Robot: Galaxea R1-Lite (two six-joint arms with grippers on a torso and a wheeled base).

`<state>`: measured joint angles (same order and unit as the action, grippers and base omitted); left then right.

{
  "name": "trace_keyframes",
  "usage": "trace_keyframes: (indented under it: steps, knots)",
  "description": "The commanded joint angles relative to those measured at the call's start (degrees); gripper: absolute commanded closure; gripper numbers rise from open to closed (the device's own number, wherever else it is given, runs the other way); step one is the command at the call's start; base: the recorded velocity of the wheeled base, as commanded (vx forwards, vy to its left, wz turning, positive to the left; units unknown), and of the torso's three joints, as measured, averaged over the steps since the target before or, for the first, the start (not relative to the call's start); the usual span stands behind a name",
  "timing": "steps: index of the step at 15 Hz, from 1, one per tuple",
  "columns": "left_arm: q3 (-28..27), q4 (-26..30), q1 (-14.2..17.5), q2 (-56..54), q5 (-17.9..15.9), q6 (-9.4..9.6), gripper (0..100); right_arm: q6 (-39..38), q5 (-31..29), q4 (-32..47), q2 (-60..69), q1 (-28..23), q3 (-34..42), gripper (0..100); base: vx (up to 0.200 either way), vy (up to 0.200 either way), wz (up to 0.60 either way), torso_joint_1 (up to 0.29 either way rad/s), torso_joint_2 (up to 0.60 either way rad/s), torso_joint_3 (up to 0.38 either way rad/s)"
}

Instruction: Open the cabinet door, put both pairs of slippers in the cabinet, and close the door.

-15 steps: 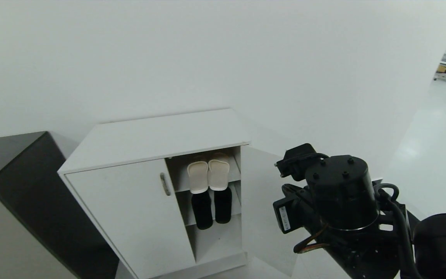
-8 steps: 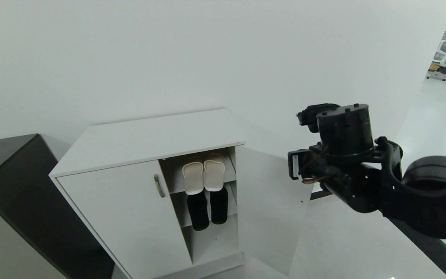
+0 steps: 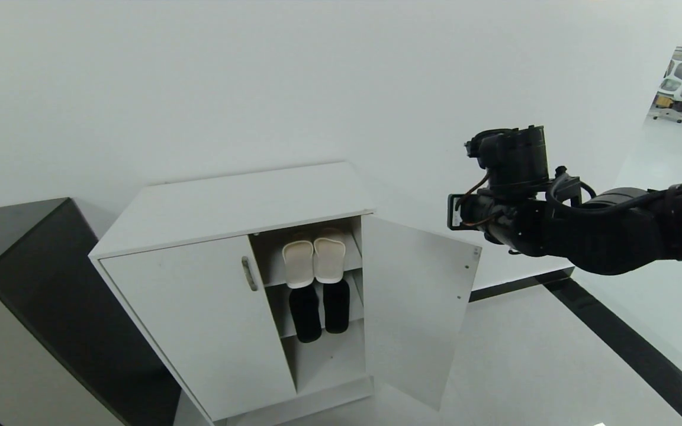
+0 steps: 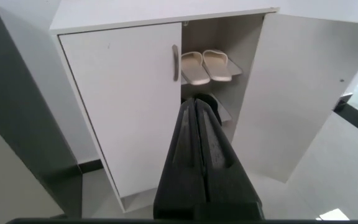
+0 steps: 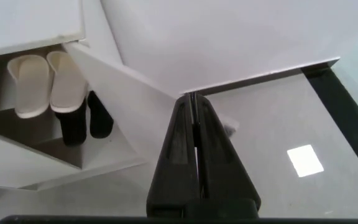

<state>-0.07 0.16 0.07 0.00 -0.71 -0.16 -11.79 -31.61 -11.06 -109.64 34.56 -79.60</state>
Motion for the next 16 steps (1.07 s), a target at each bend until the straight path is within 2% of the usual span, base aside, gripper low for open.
trace_keyframes:
  steps: [1, 9, 16]
  knots:
    - [0.07, 0.02, 0.01, 0.09, 0.00, -0.02, 100, 0.01, 0.06, -0.02, -2.24, -0.81, -1.17, 100, 0.000, 0.000, 0.00, 0.000, 0.00, 0.000]
    - [0.07, 0.02, 0.01, 0.00, 0.00, -0.02, 100, -0.60, 1.64, -0.28, -9.27, -5.03, -9.08, 100, 0.000, 0.000, 0.00, 0.000, 0.00, 0.000]
    - [0.07, 0.02, 0.01, 0.00, 0.00, -0.11, 100, -0.96, 2.17, -0.37, -15.60, -7.40, -12.42, 100, 0.000, 0.000, 0.00, 0.000, 0.00, 0.000]
